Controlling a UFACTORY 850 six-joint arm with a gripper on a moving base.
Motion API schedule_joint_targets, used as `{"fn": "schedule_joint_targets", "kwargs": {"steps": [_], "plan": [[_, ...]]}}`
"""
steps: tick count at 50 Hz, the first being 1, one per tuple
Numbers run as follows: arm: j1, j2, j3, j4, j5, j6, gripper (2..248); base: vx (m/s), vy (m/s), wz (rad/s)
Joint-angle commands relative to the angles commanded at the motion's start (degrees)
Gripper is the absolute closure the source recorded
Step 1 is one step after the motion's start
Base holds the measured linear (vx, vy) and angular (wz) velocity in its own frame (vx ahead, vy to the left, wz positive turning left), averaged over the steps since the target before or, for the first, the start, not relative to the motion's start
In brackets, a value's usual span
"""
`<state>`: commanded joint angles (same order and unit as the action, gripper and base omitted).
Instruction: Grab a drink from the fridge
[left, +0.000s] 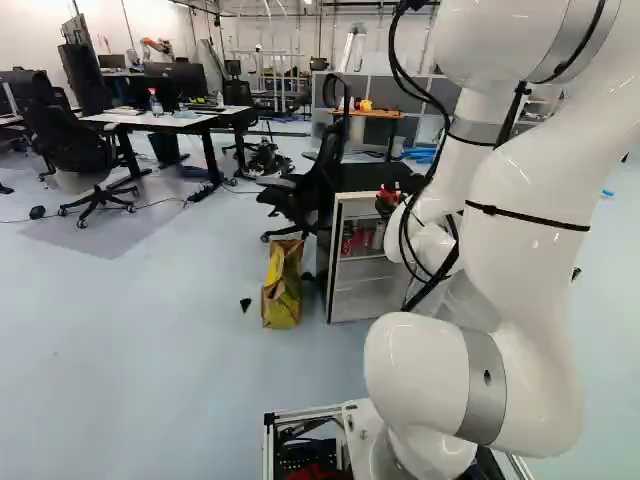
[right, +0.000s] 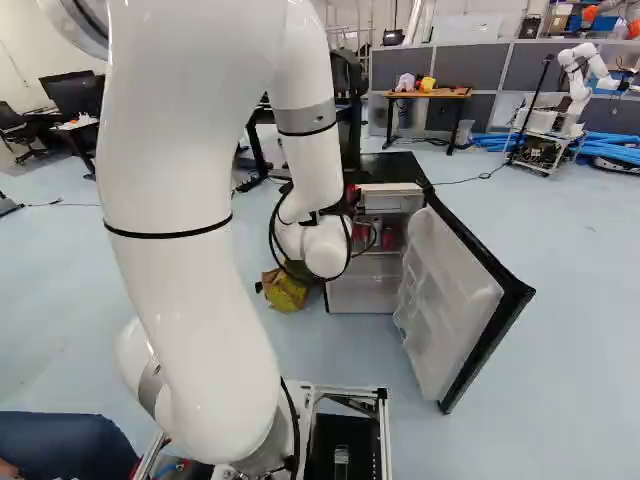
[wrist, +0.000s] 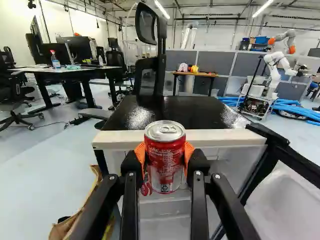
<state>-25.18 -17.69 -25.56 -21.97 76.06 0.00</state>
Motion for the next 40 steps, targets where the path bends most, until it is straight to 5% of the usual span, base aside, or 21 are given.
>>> {"fn": "schedule_joint_targets", "kwargs": {"steps": [40], "plan": [[0.8,-0.8,-7.8,0.0,-6.2,0.0,154,0.000,0.000,0.000]]}}
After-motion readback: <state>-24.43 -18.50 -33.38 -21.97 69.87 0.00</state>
